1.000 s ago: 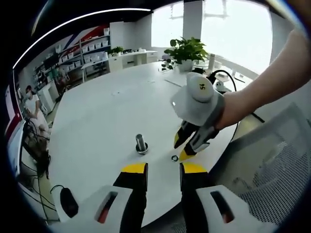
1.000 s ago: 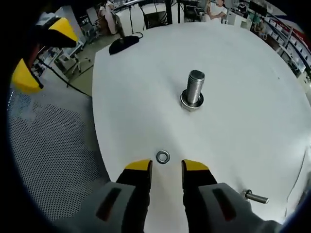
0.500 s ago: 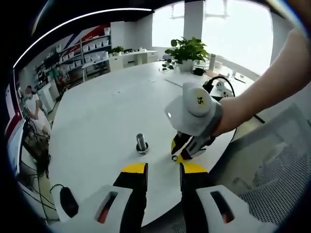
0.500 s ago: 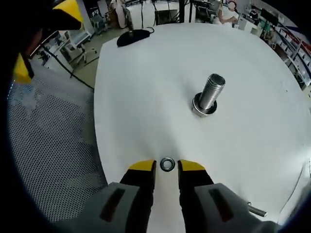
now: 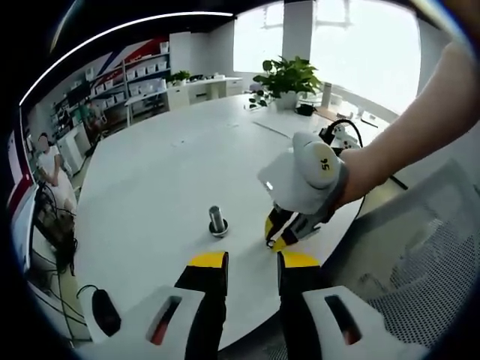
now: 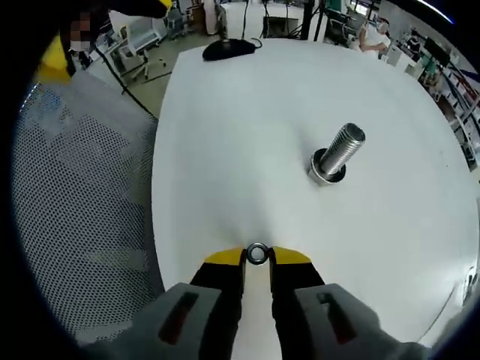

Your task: Place the washer onto the threaded stud by aligning its center hole with the stud, sliding it down to the base, and recovering from edge contact or off-axis alignment until the washer reaches the visible bottom stop.

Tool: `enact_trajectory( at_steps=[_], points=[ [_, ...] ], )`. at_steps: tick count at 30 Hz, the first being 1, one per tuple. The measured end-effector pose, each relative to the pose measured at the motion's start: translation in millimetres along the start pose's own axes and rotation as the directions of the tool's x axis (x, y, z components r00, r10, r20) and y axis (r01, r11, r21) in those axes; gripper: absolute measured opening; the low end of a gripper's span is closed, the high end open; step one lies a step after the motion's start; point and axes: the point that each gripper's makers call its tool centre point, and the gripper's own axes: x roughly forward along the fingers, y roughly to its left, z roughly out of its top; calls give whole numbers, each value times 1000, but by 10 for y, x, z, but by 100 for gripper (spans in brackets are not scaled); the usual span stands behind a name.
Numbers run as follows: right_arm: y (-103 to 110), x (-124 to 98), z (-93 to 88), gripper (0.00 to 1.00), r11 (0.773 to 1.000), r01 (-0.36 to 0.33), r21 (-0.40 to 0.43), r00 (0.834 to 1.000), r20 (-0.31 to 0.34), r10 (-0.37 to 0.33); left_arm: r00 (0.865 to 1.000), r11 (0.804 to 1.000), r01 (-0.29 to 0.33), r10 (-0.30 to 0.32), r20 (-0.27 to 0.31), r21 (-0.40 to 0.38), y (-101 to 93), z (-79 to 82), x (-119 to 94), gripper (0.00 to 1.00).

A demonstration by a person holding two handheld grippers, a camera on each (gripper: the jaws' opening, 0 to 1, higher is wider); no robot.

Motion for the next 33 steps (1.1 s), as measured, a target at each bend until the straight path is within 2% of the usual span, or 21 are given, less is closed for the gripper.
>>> enact_trajectory(
  at_steps=[6,10,11,13,18,24,33],
  points=[
    [-19,-44,-110,16,1000,-30,1,999,-20,30,1000,1000,0,0,-1,1,0,-2,-2,24],
    [3,-44,-103,18,998,-49,34,999,-11,49,1000,1000,2,-2,-1,2,-4,0,-1,24],
    [4,-39,-104,18,999,-45,13,999,-20,45,1000,1000,2,-2,-1,2,-4,0,0,24],
    [3,-41,-112,17,995,-44,-85,998,-55,40,1000,1000,3,-3,-2,0,-2,-4,1,24],
    [45,-49,-130,19,986,-67,-153,996,-65,57,1000,1000,1,-1,-1,-4,6,-7,0,24],
    [29,-47,-136,17,977,-83,-194,995,-79,68,1000,1000,2,-2,-4,-1,0,-11,4,24],
    [44,-33,-127,15,976,-80,-202,991,-125,56,1000,1000,2,-2,-5,-1,-2,-12,2,24]
  ],
)
